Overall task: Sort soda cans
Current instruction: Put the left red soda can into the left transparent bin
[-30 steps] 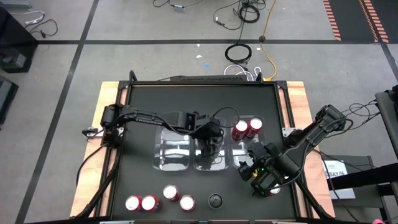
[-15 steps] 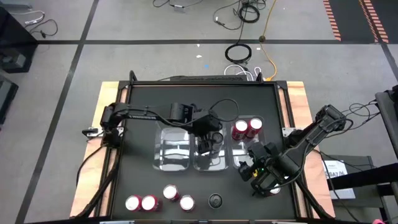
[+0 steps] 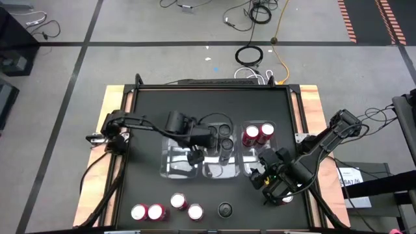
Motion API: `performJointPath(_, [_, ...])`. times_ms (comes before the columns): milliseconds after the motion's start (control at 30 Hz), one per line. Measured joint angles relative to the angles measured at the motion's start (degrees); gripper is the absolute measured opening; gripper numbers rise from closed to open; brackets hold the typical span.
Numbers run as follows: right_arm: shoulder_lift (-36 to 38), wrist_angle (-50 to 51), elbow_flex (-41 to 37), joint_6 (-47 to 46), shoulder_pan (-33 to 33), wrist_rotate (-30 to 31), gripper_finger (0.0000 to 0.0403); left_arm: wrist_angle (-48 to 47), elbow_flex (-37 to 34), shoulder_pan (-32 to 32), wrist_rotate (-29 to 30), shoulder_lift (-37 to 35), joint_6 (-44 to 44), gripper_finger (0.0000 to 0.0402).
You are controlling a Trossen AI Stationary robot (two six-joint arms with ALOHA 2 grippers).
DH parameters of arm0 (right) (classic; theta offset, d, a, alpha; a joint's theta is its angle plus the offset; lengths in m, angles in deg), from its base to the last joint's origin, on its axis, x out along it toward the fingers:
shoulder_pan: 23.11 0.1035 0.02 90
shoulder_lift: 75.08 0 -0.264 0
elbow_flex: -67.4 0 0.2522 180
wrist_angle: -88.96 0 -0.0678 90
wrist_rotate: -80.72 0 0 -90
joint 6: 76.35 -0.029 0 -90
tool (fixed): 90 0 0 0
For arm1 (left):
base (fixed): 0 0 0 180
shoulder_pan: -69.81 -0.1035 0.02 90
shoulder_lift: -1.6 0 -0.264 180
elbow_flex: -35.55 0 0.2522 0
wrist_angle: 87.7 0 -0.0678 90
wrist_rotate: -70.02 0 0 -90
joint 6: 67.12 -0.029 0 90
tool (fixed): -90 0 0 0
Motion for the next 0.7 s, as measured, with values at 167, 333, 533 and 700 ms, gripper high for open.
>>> performJointPath(167, [0.0,0.0,0.0,0.0,0.0,0.0,0.0345,0.3,-0.2,6.3,3.7,-1.5,0.4,0.0366])
performJointPath(333, [0.0,0.0,0.0,0.0,0.0,0.0,0.0345,-0.2,-0.2,12.6,10.0,-3.0,1.6,0.0366])
performJointPath(533, [0.0,-0.1,0.0,-3.0,0.0,0.0,0.0345,-0.2,-0.2,18.8,17.8,-5.2,1.6,0.0366])
performJointPath(700, [0.0,-0.6,0.0,-9.8,0.0,-0.1,0.0345,-0.2,-3.6,24.6,22.0,-8.6,3.6,0.0366])
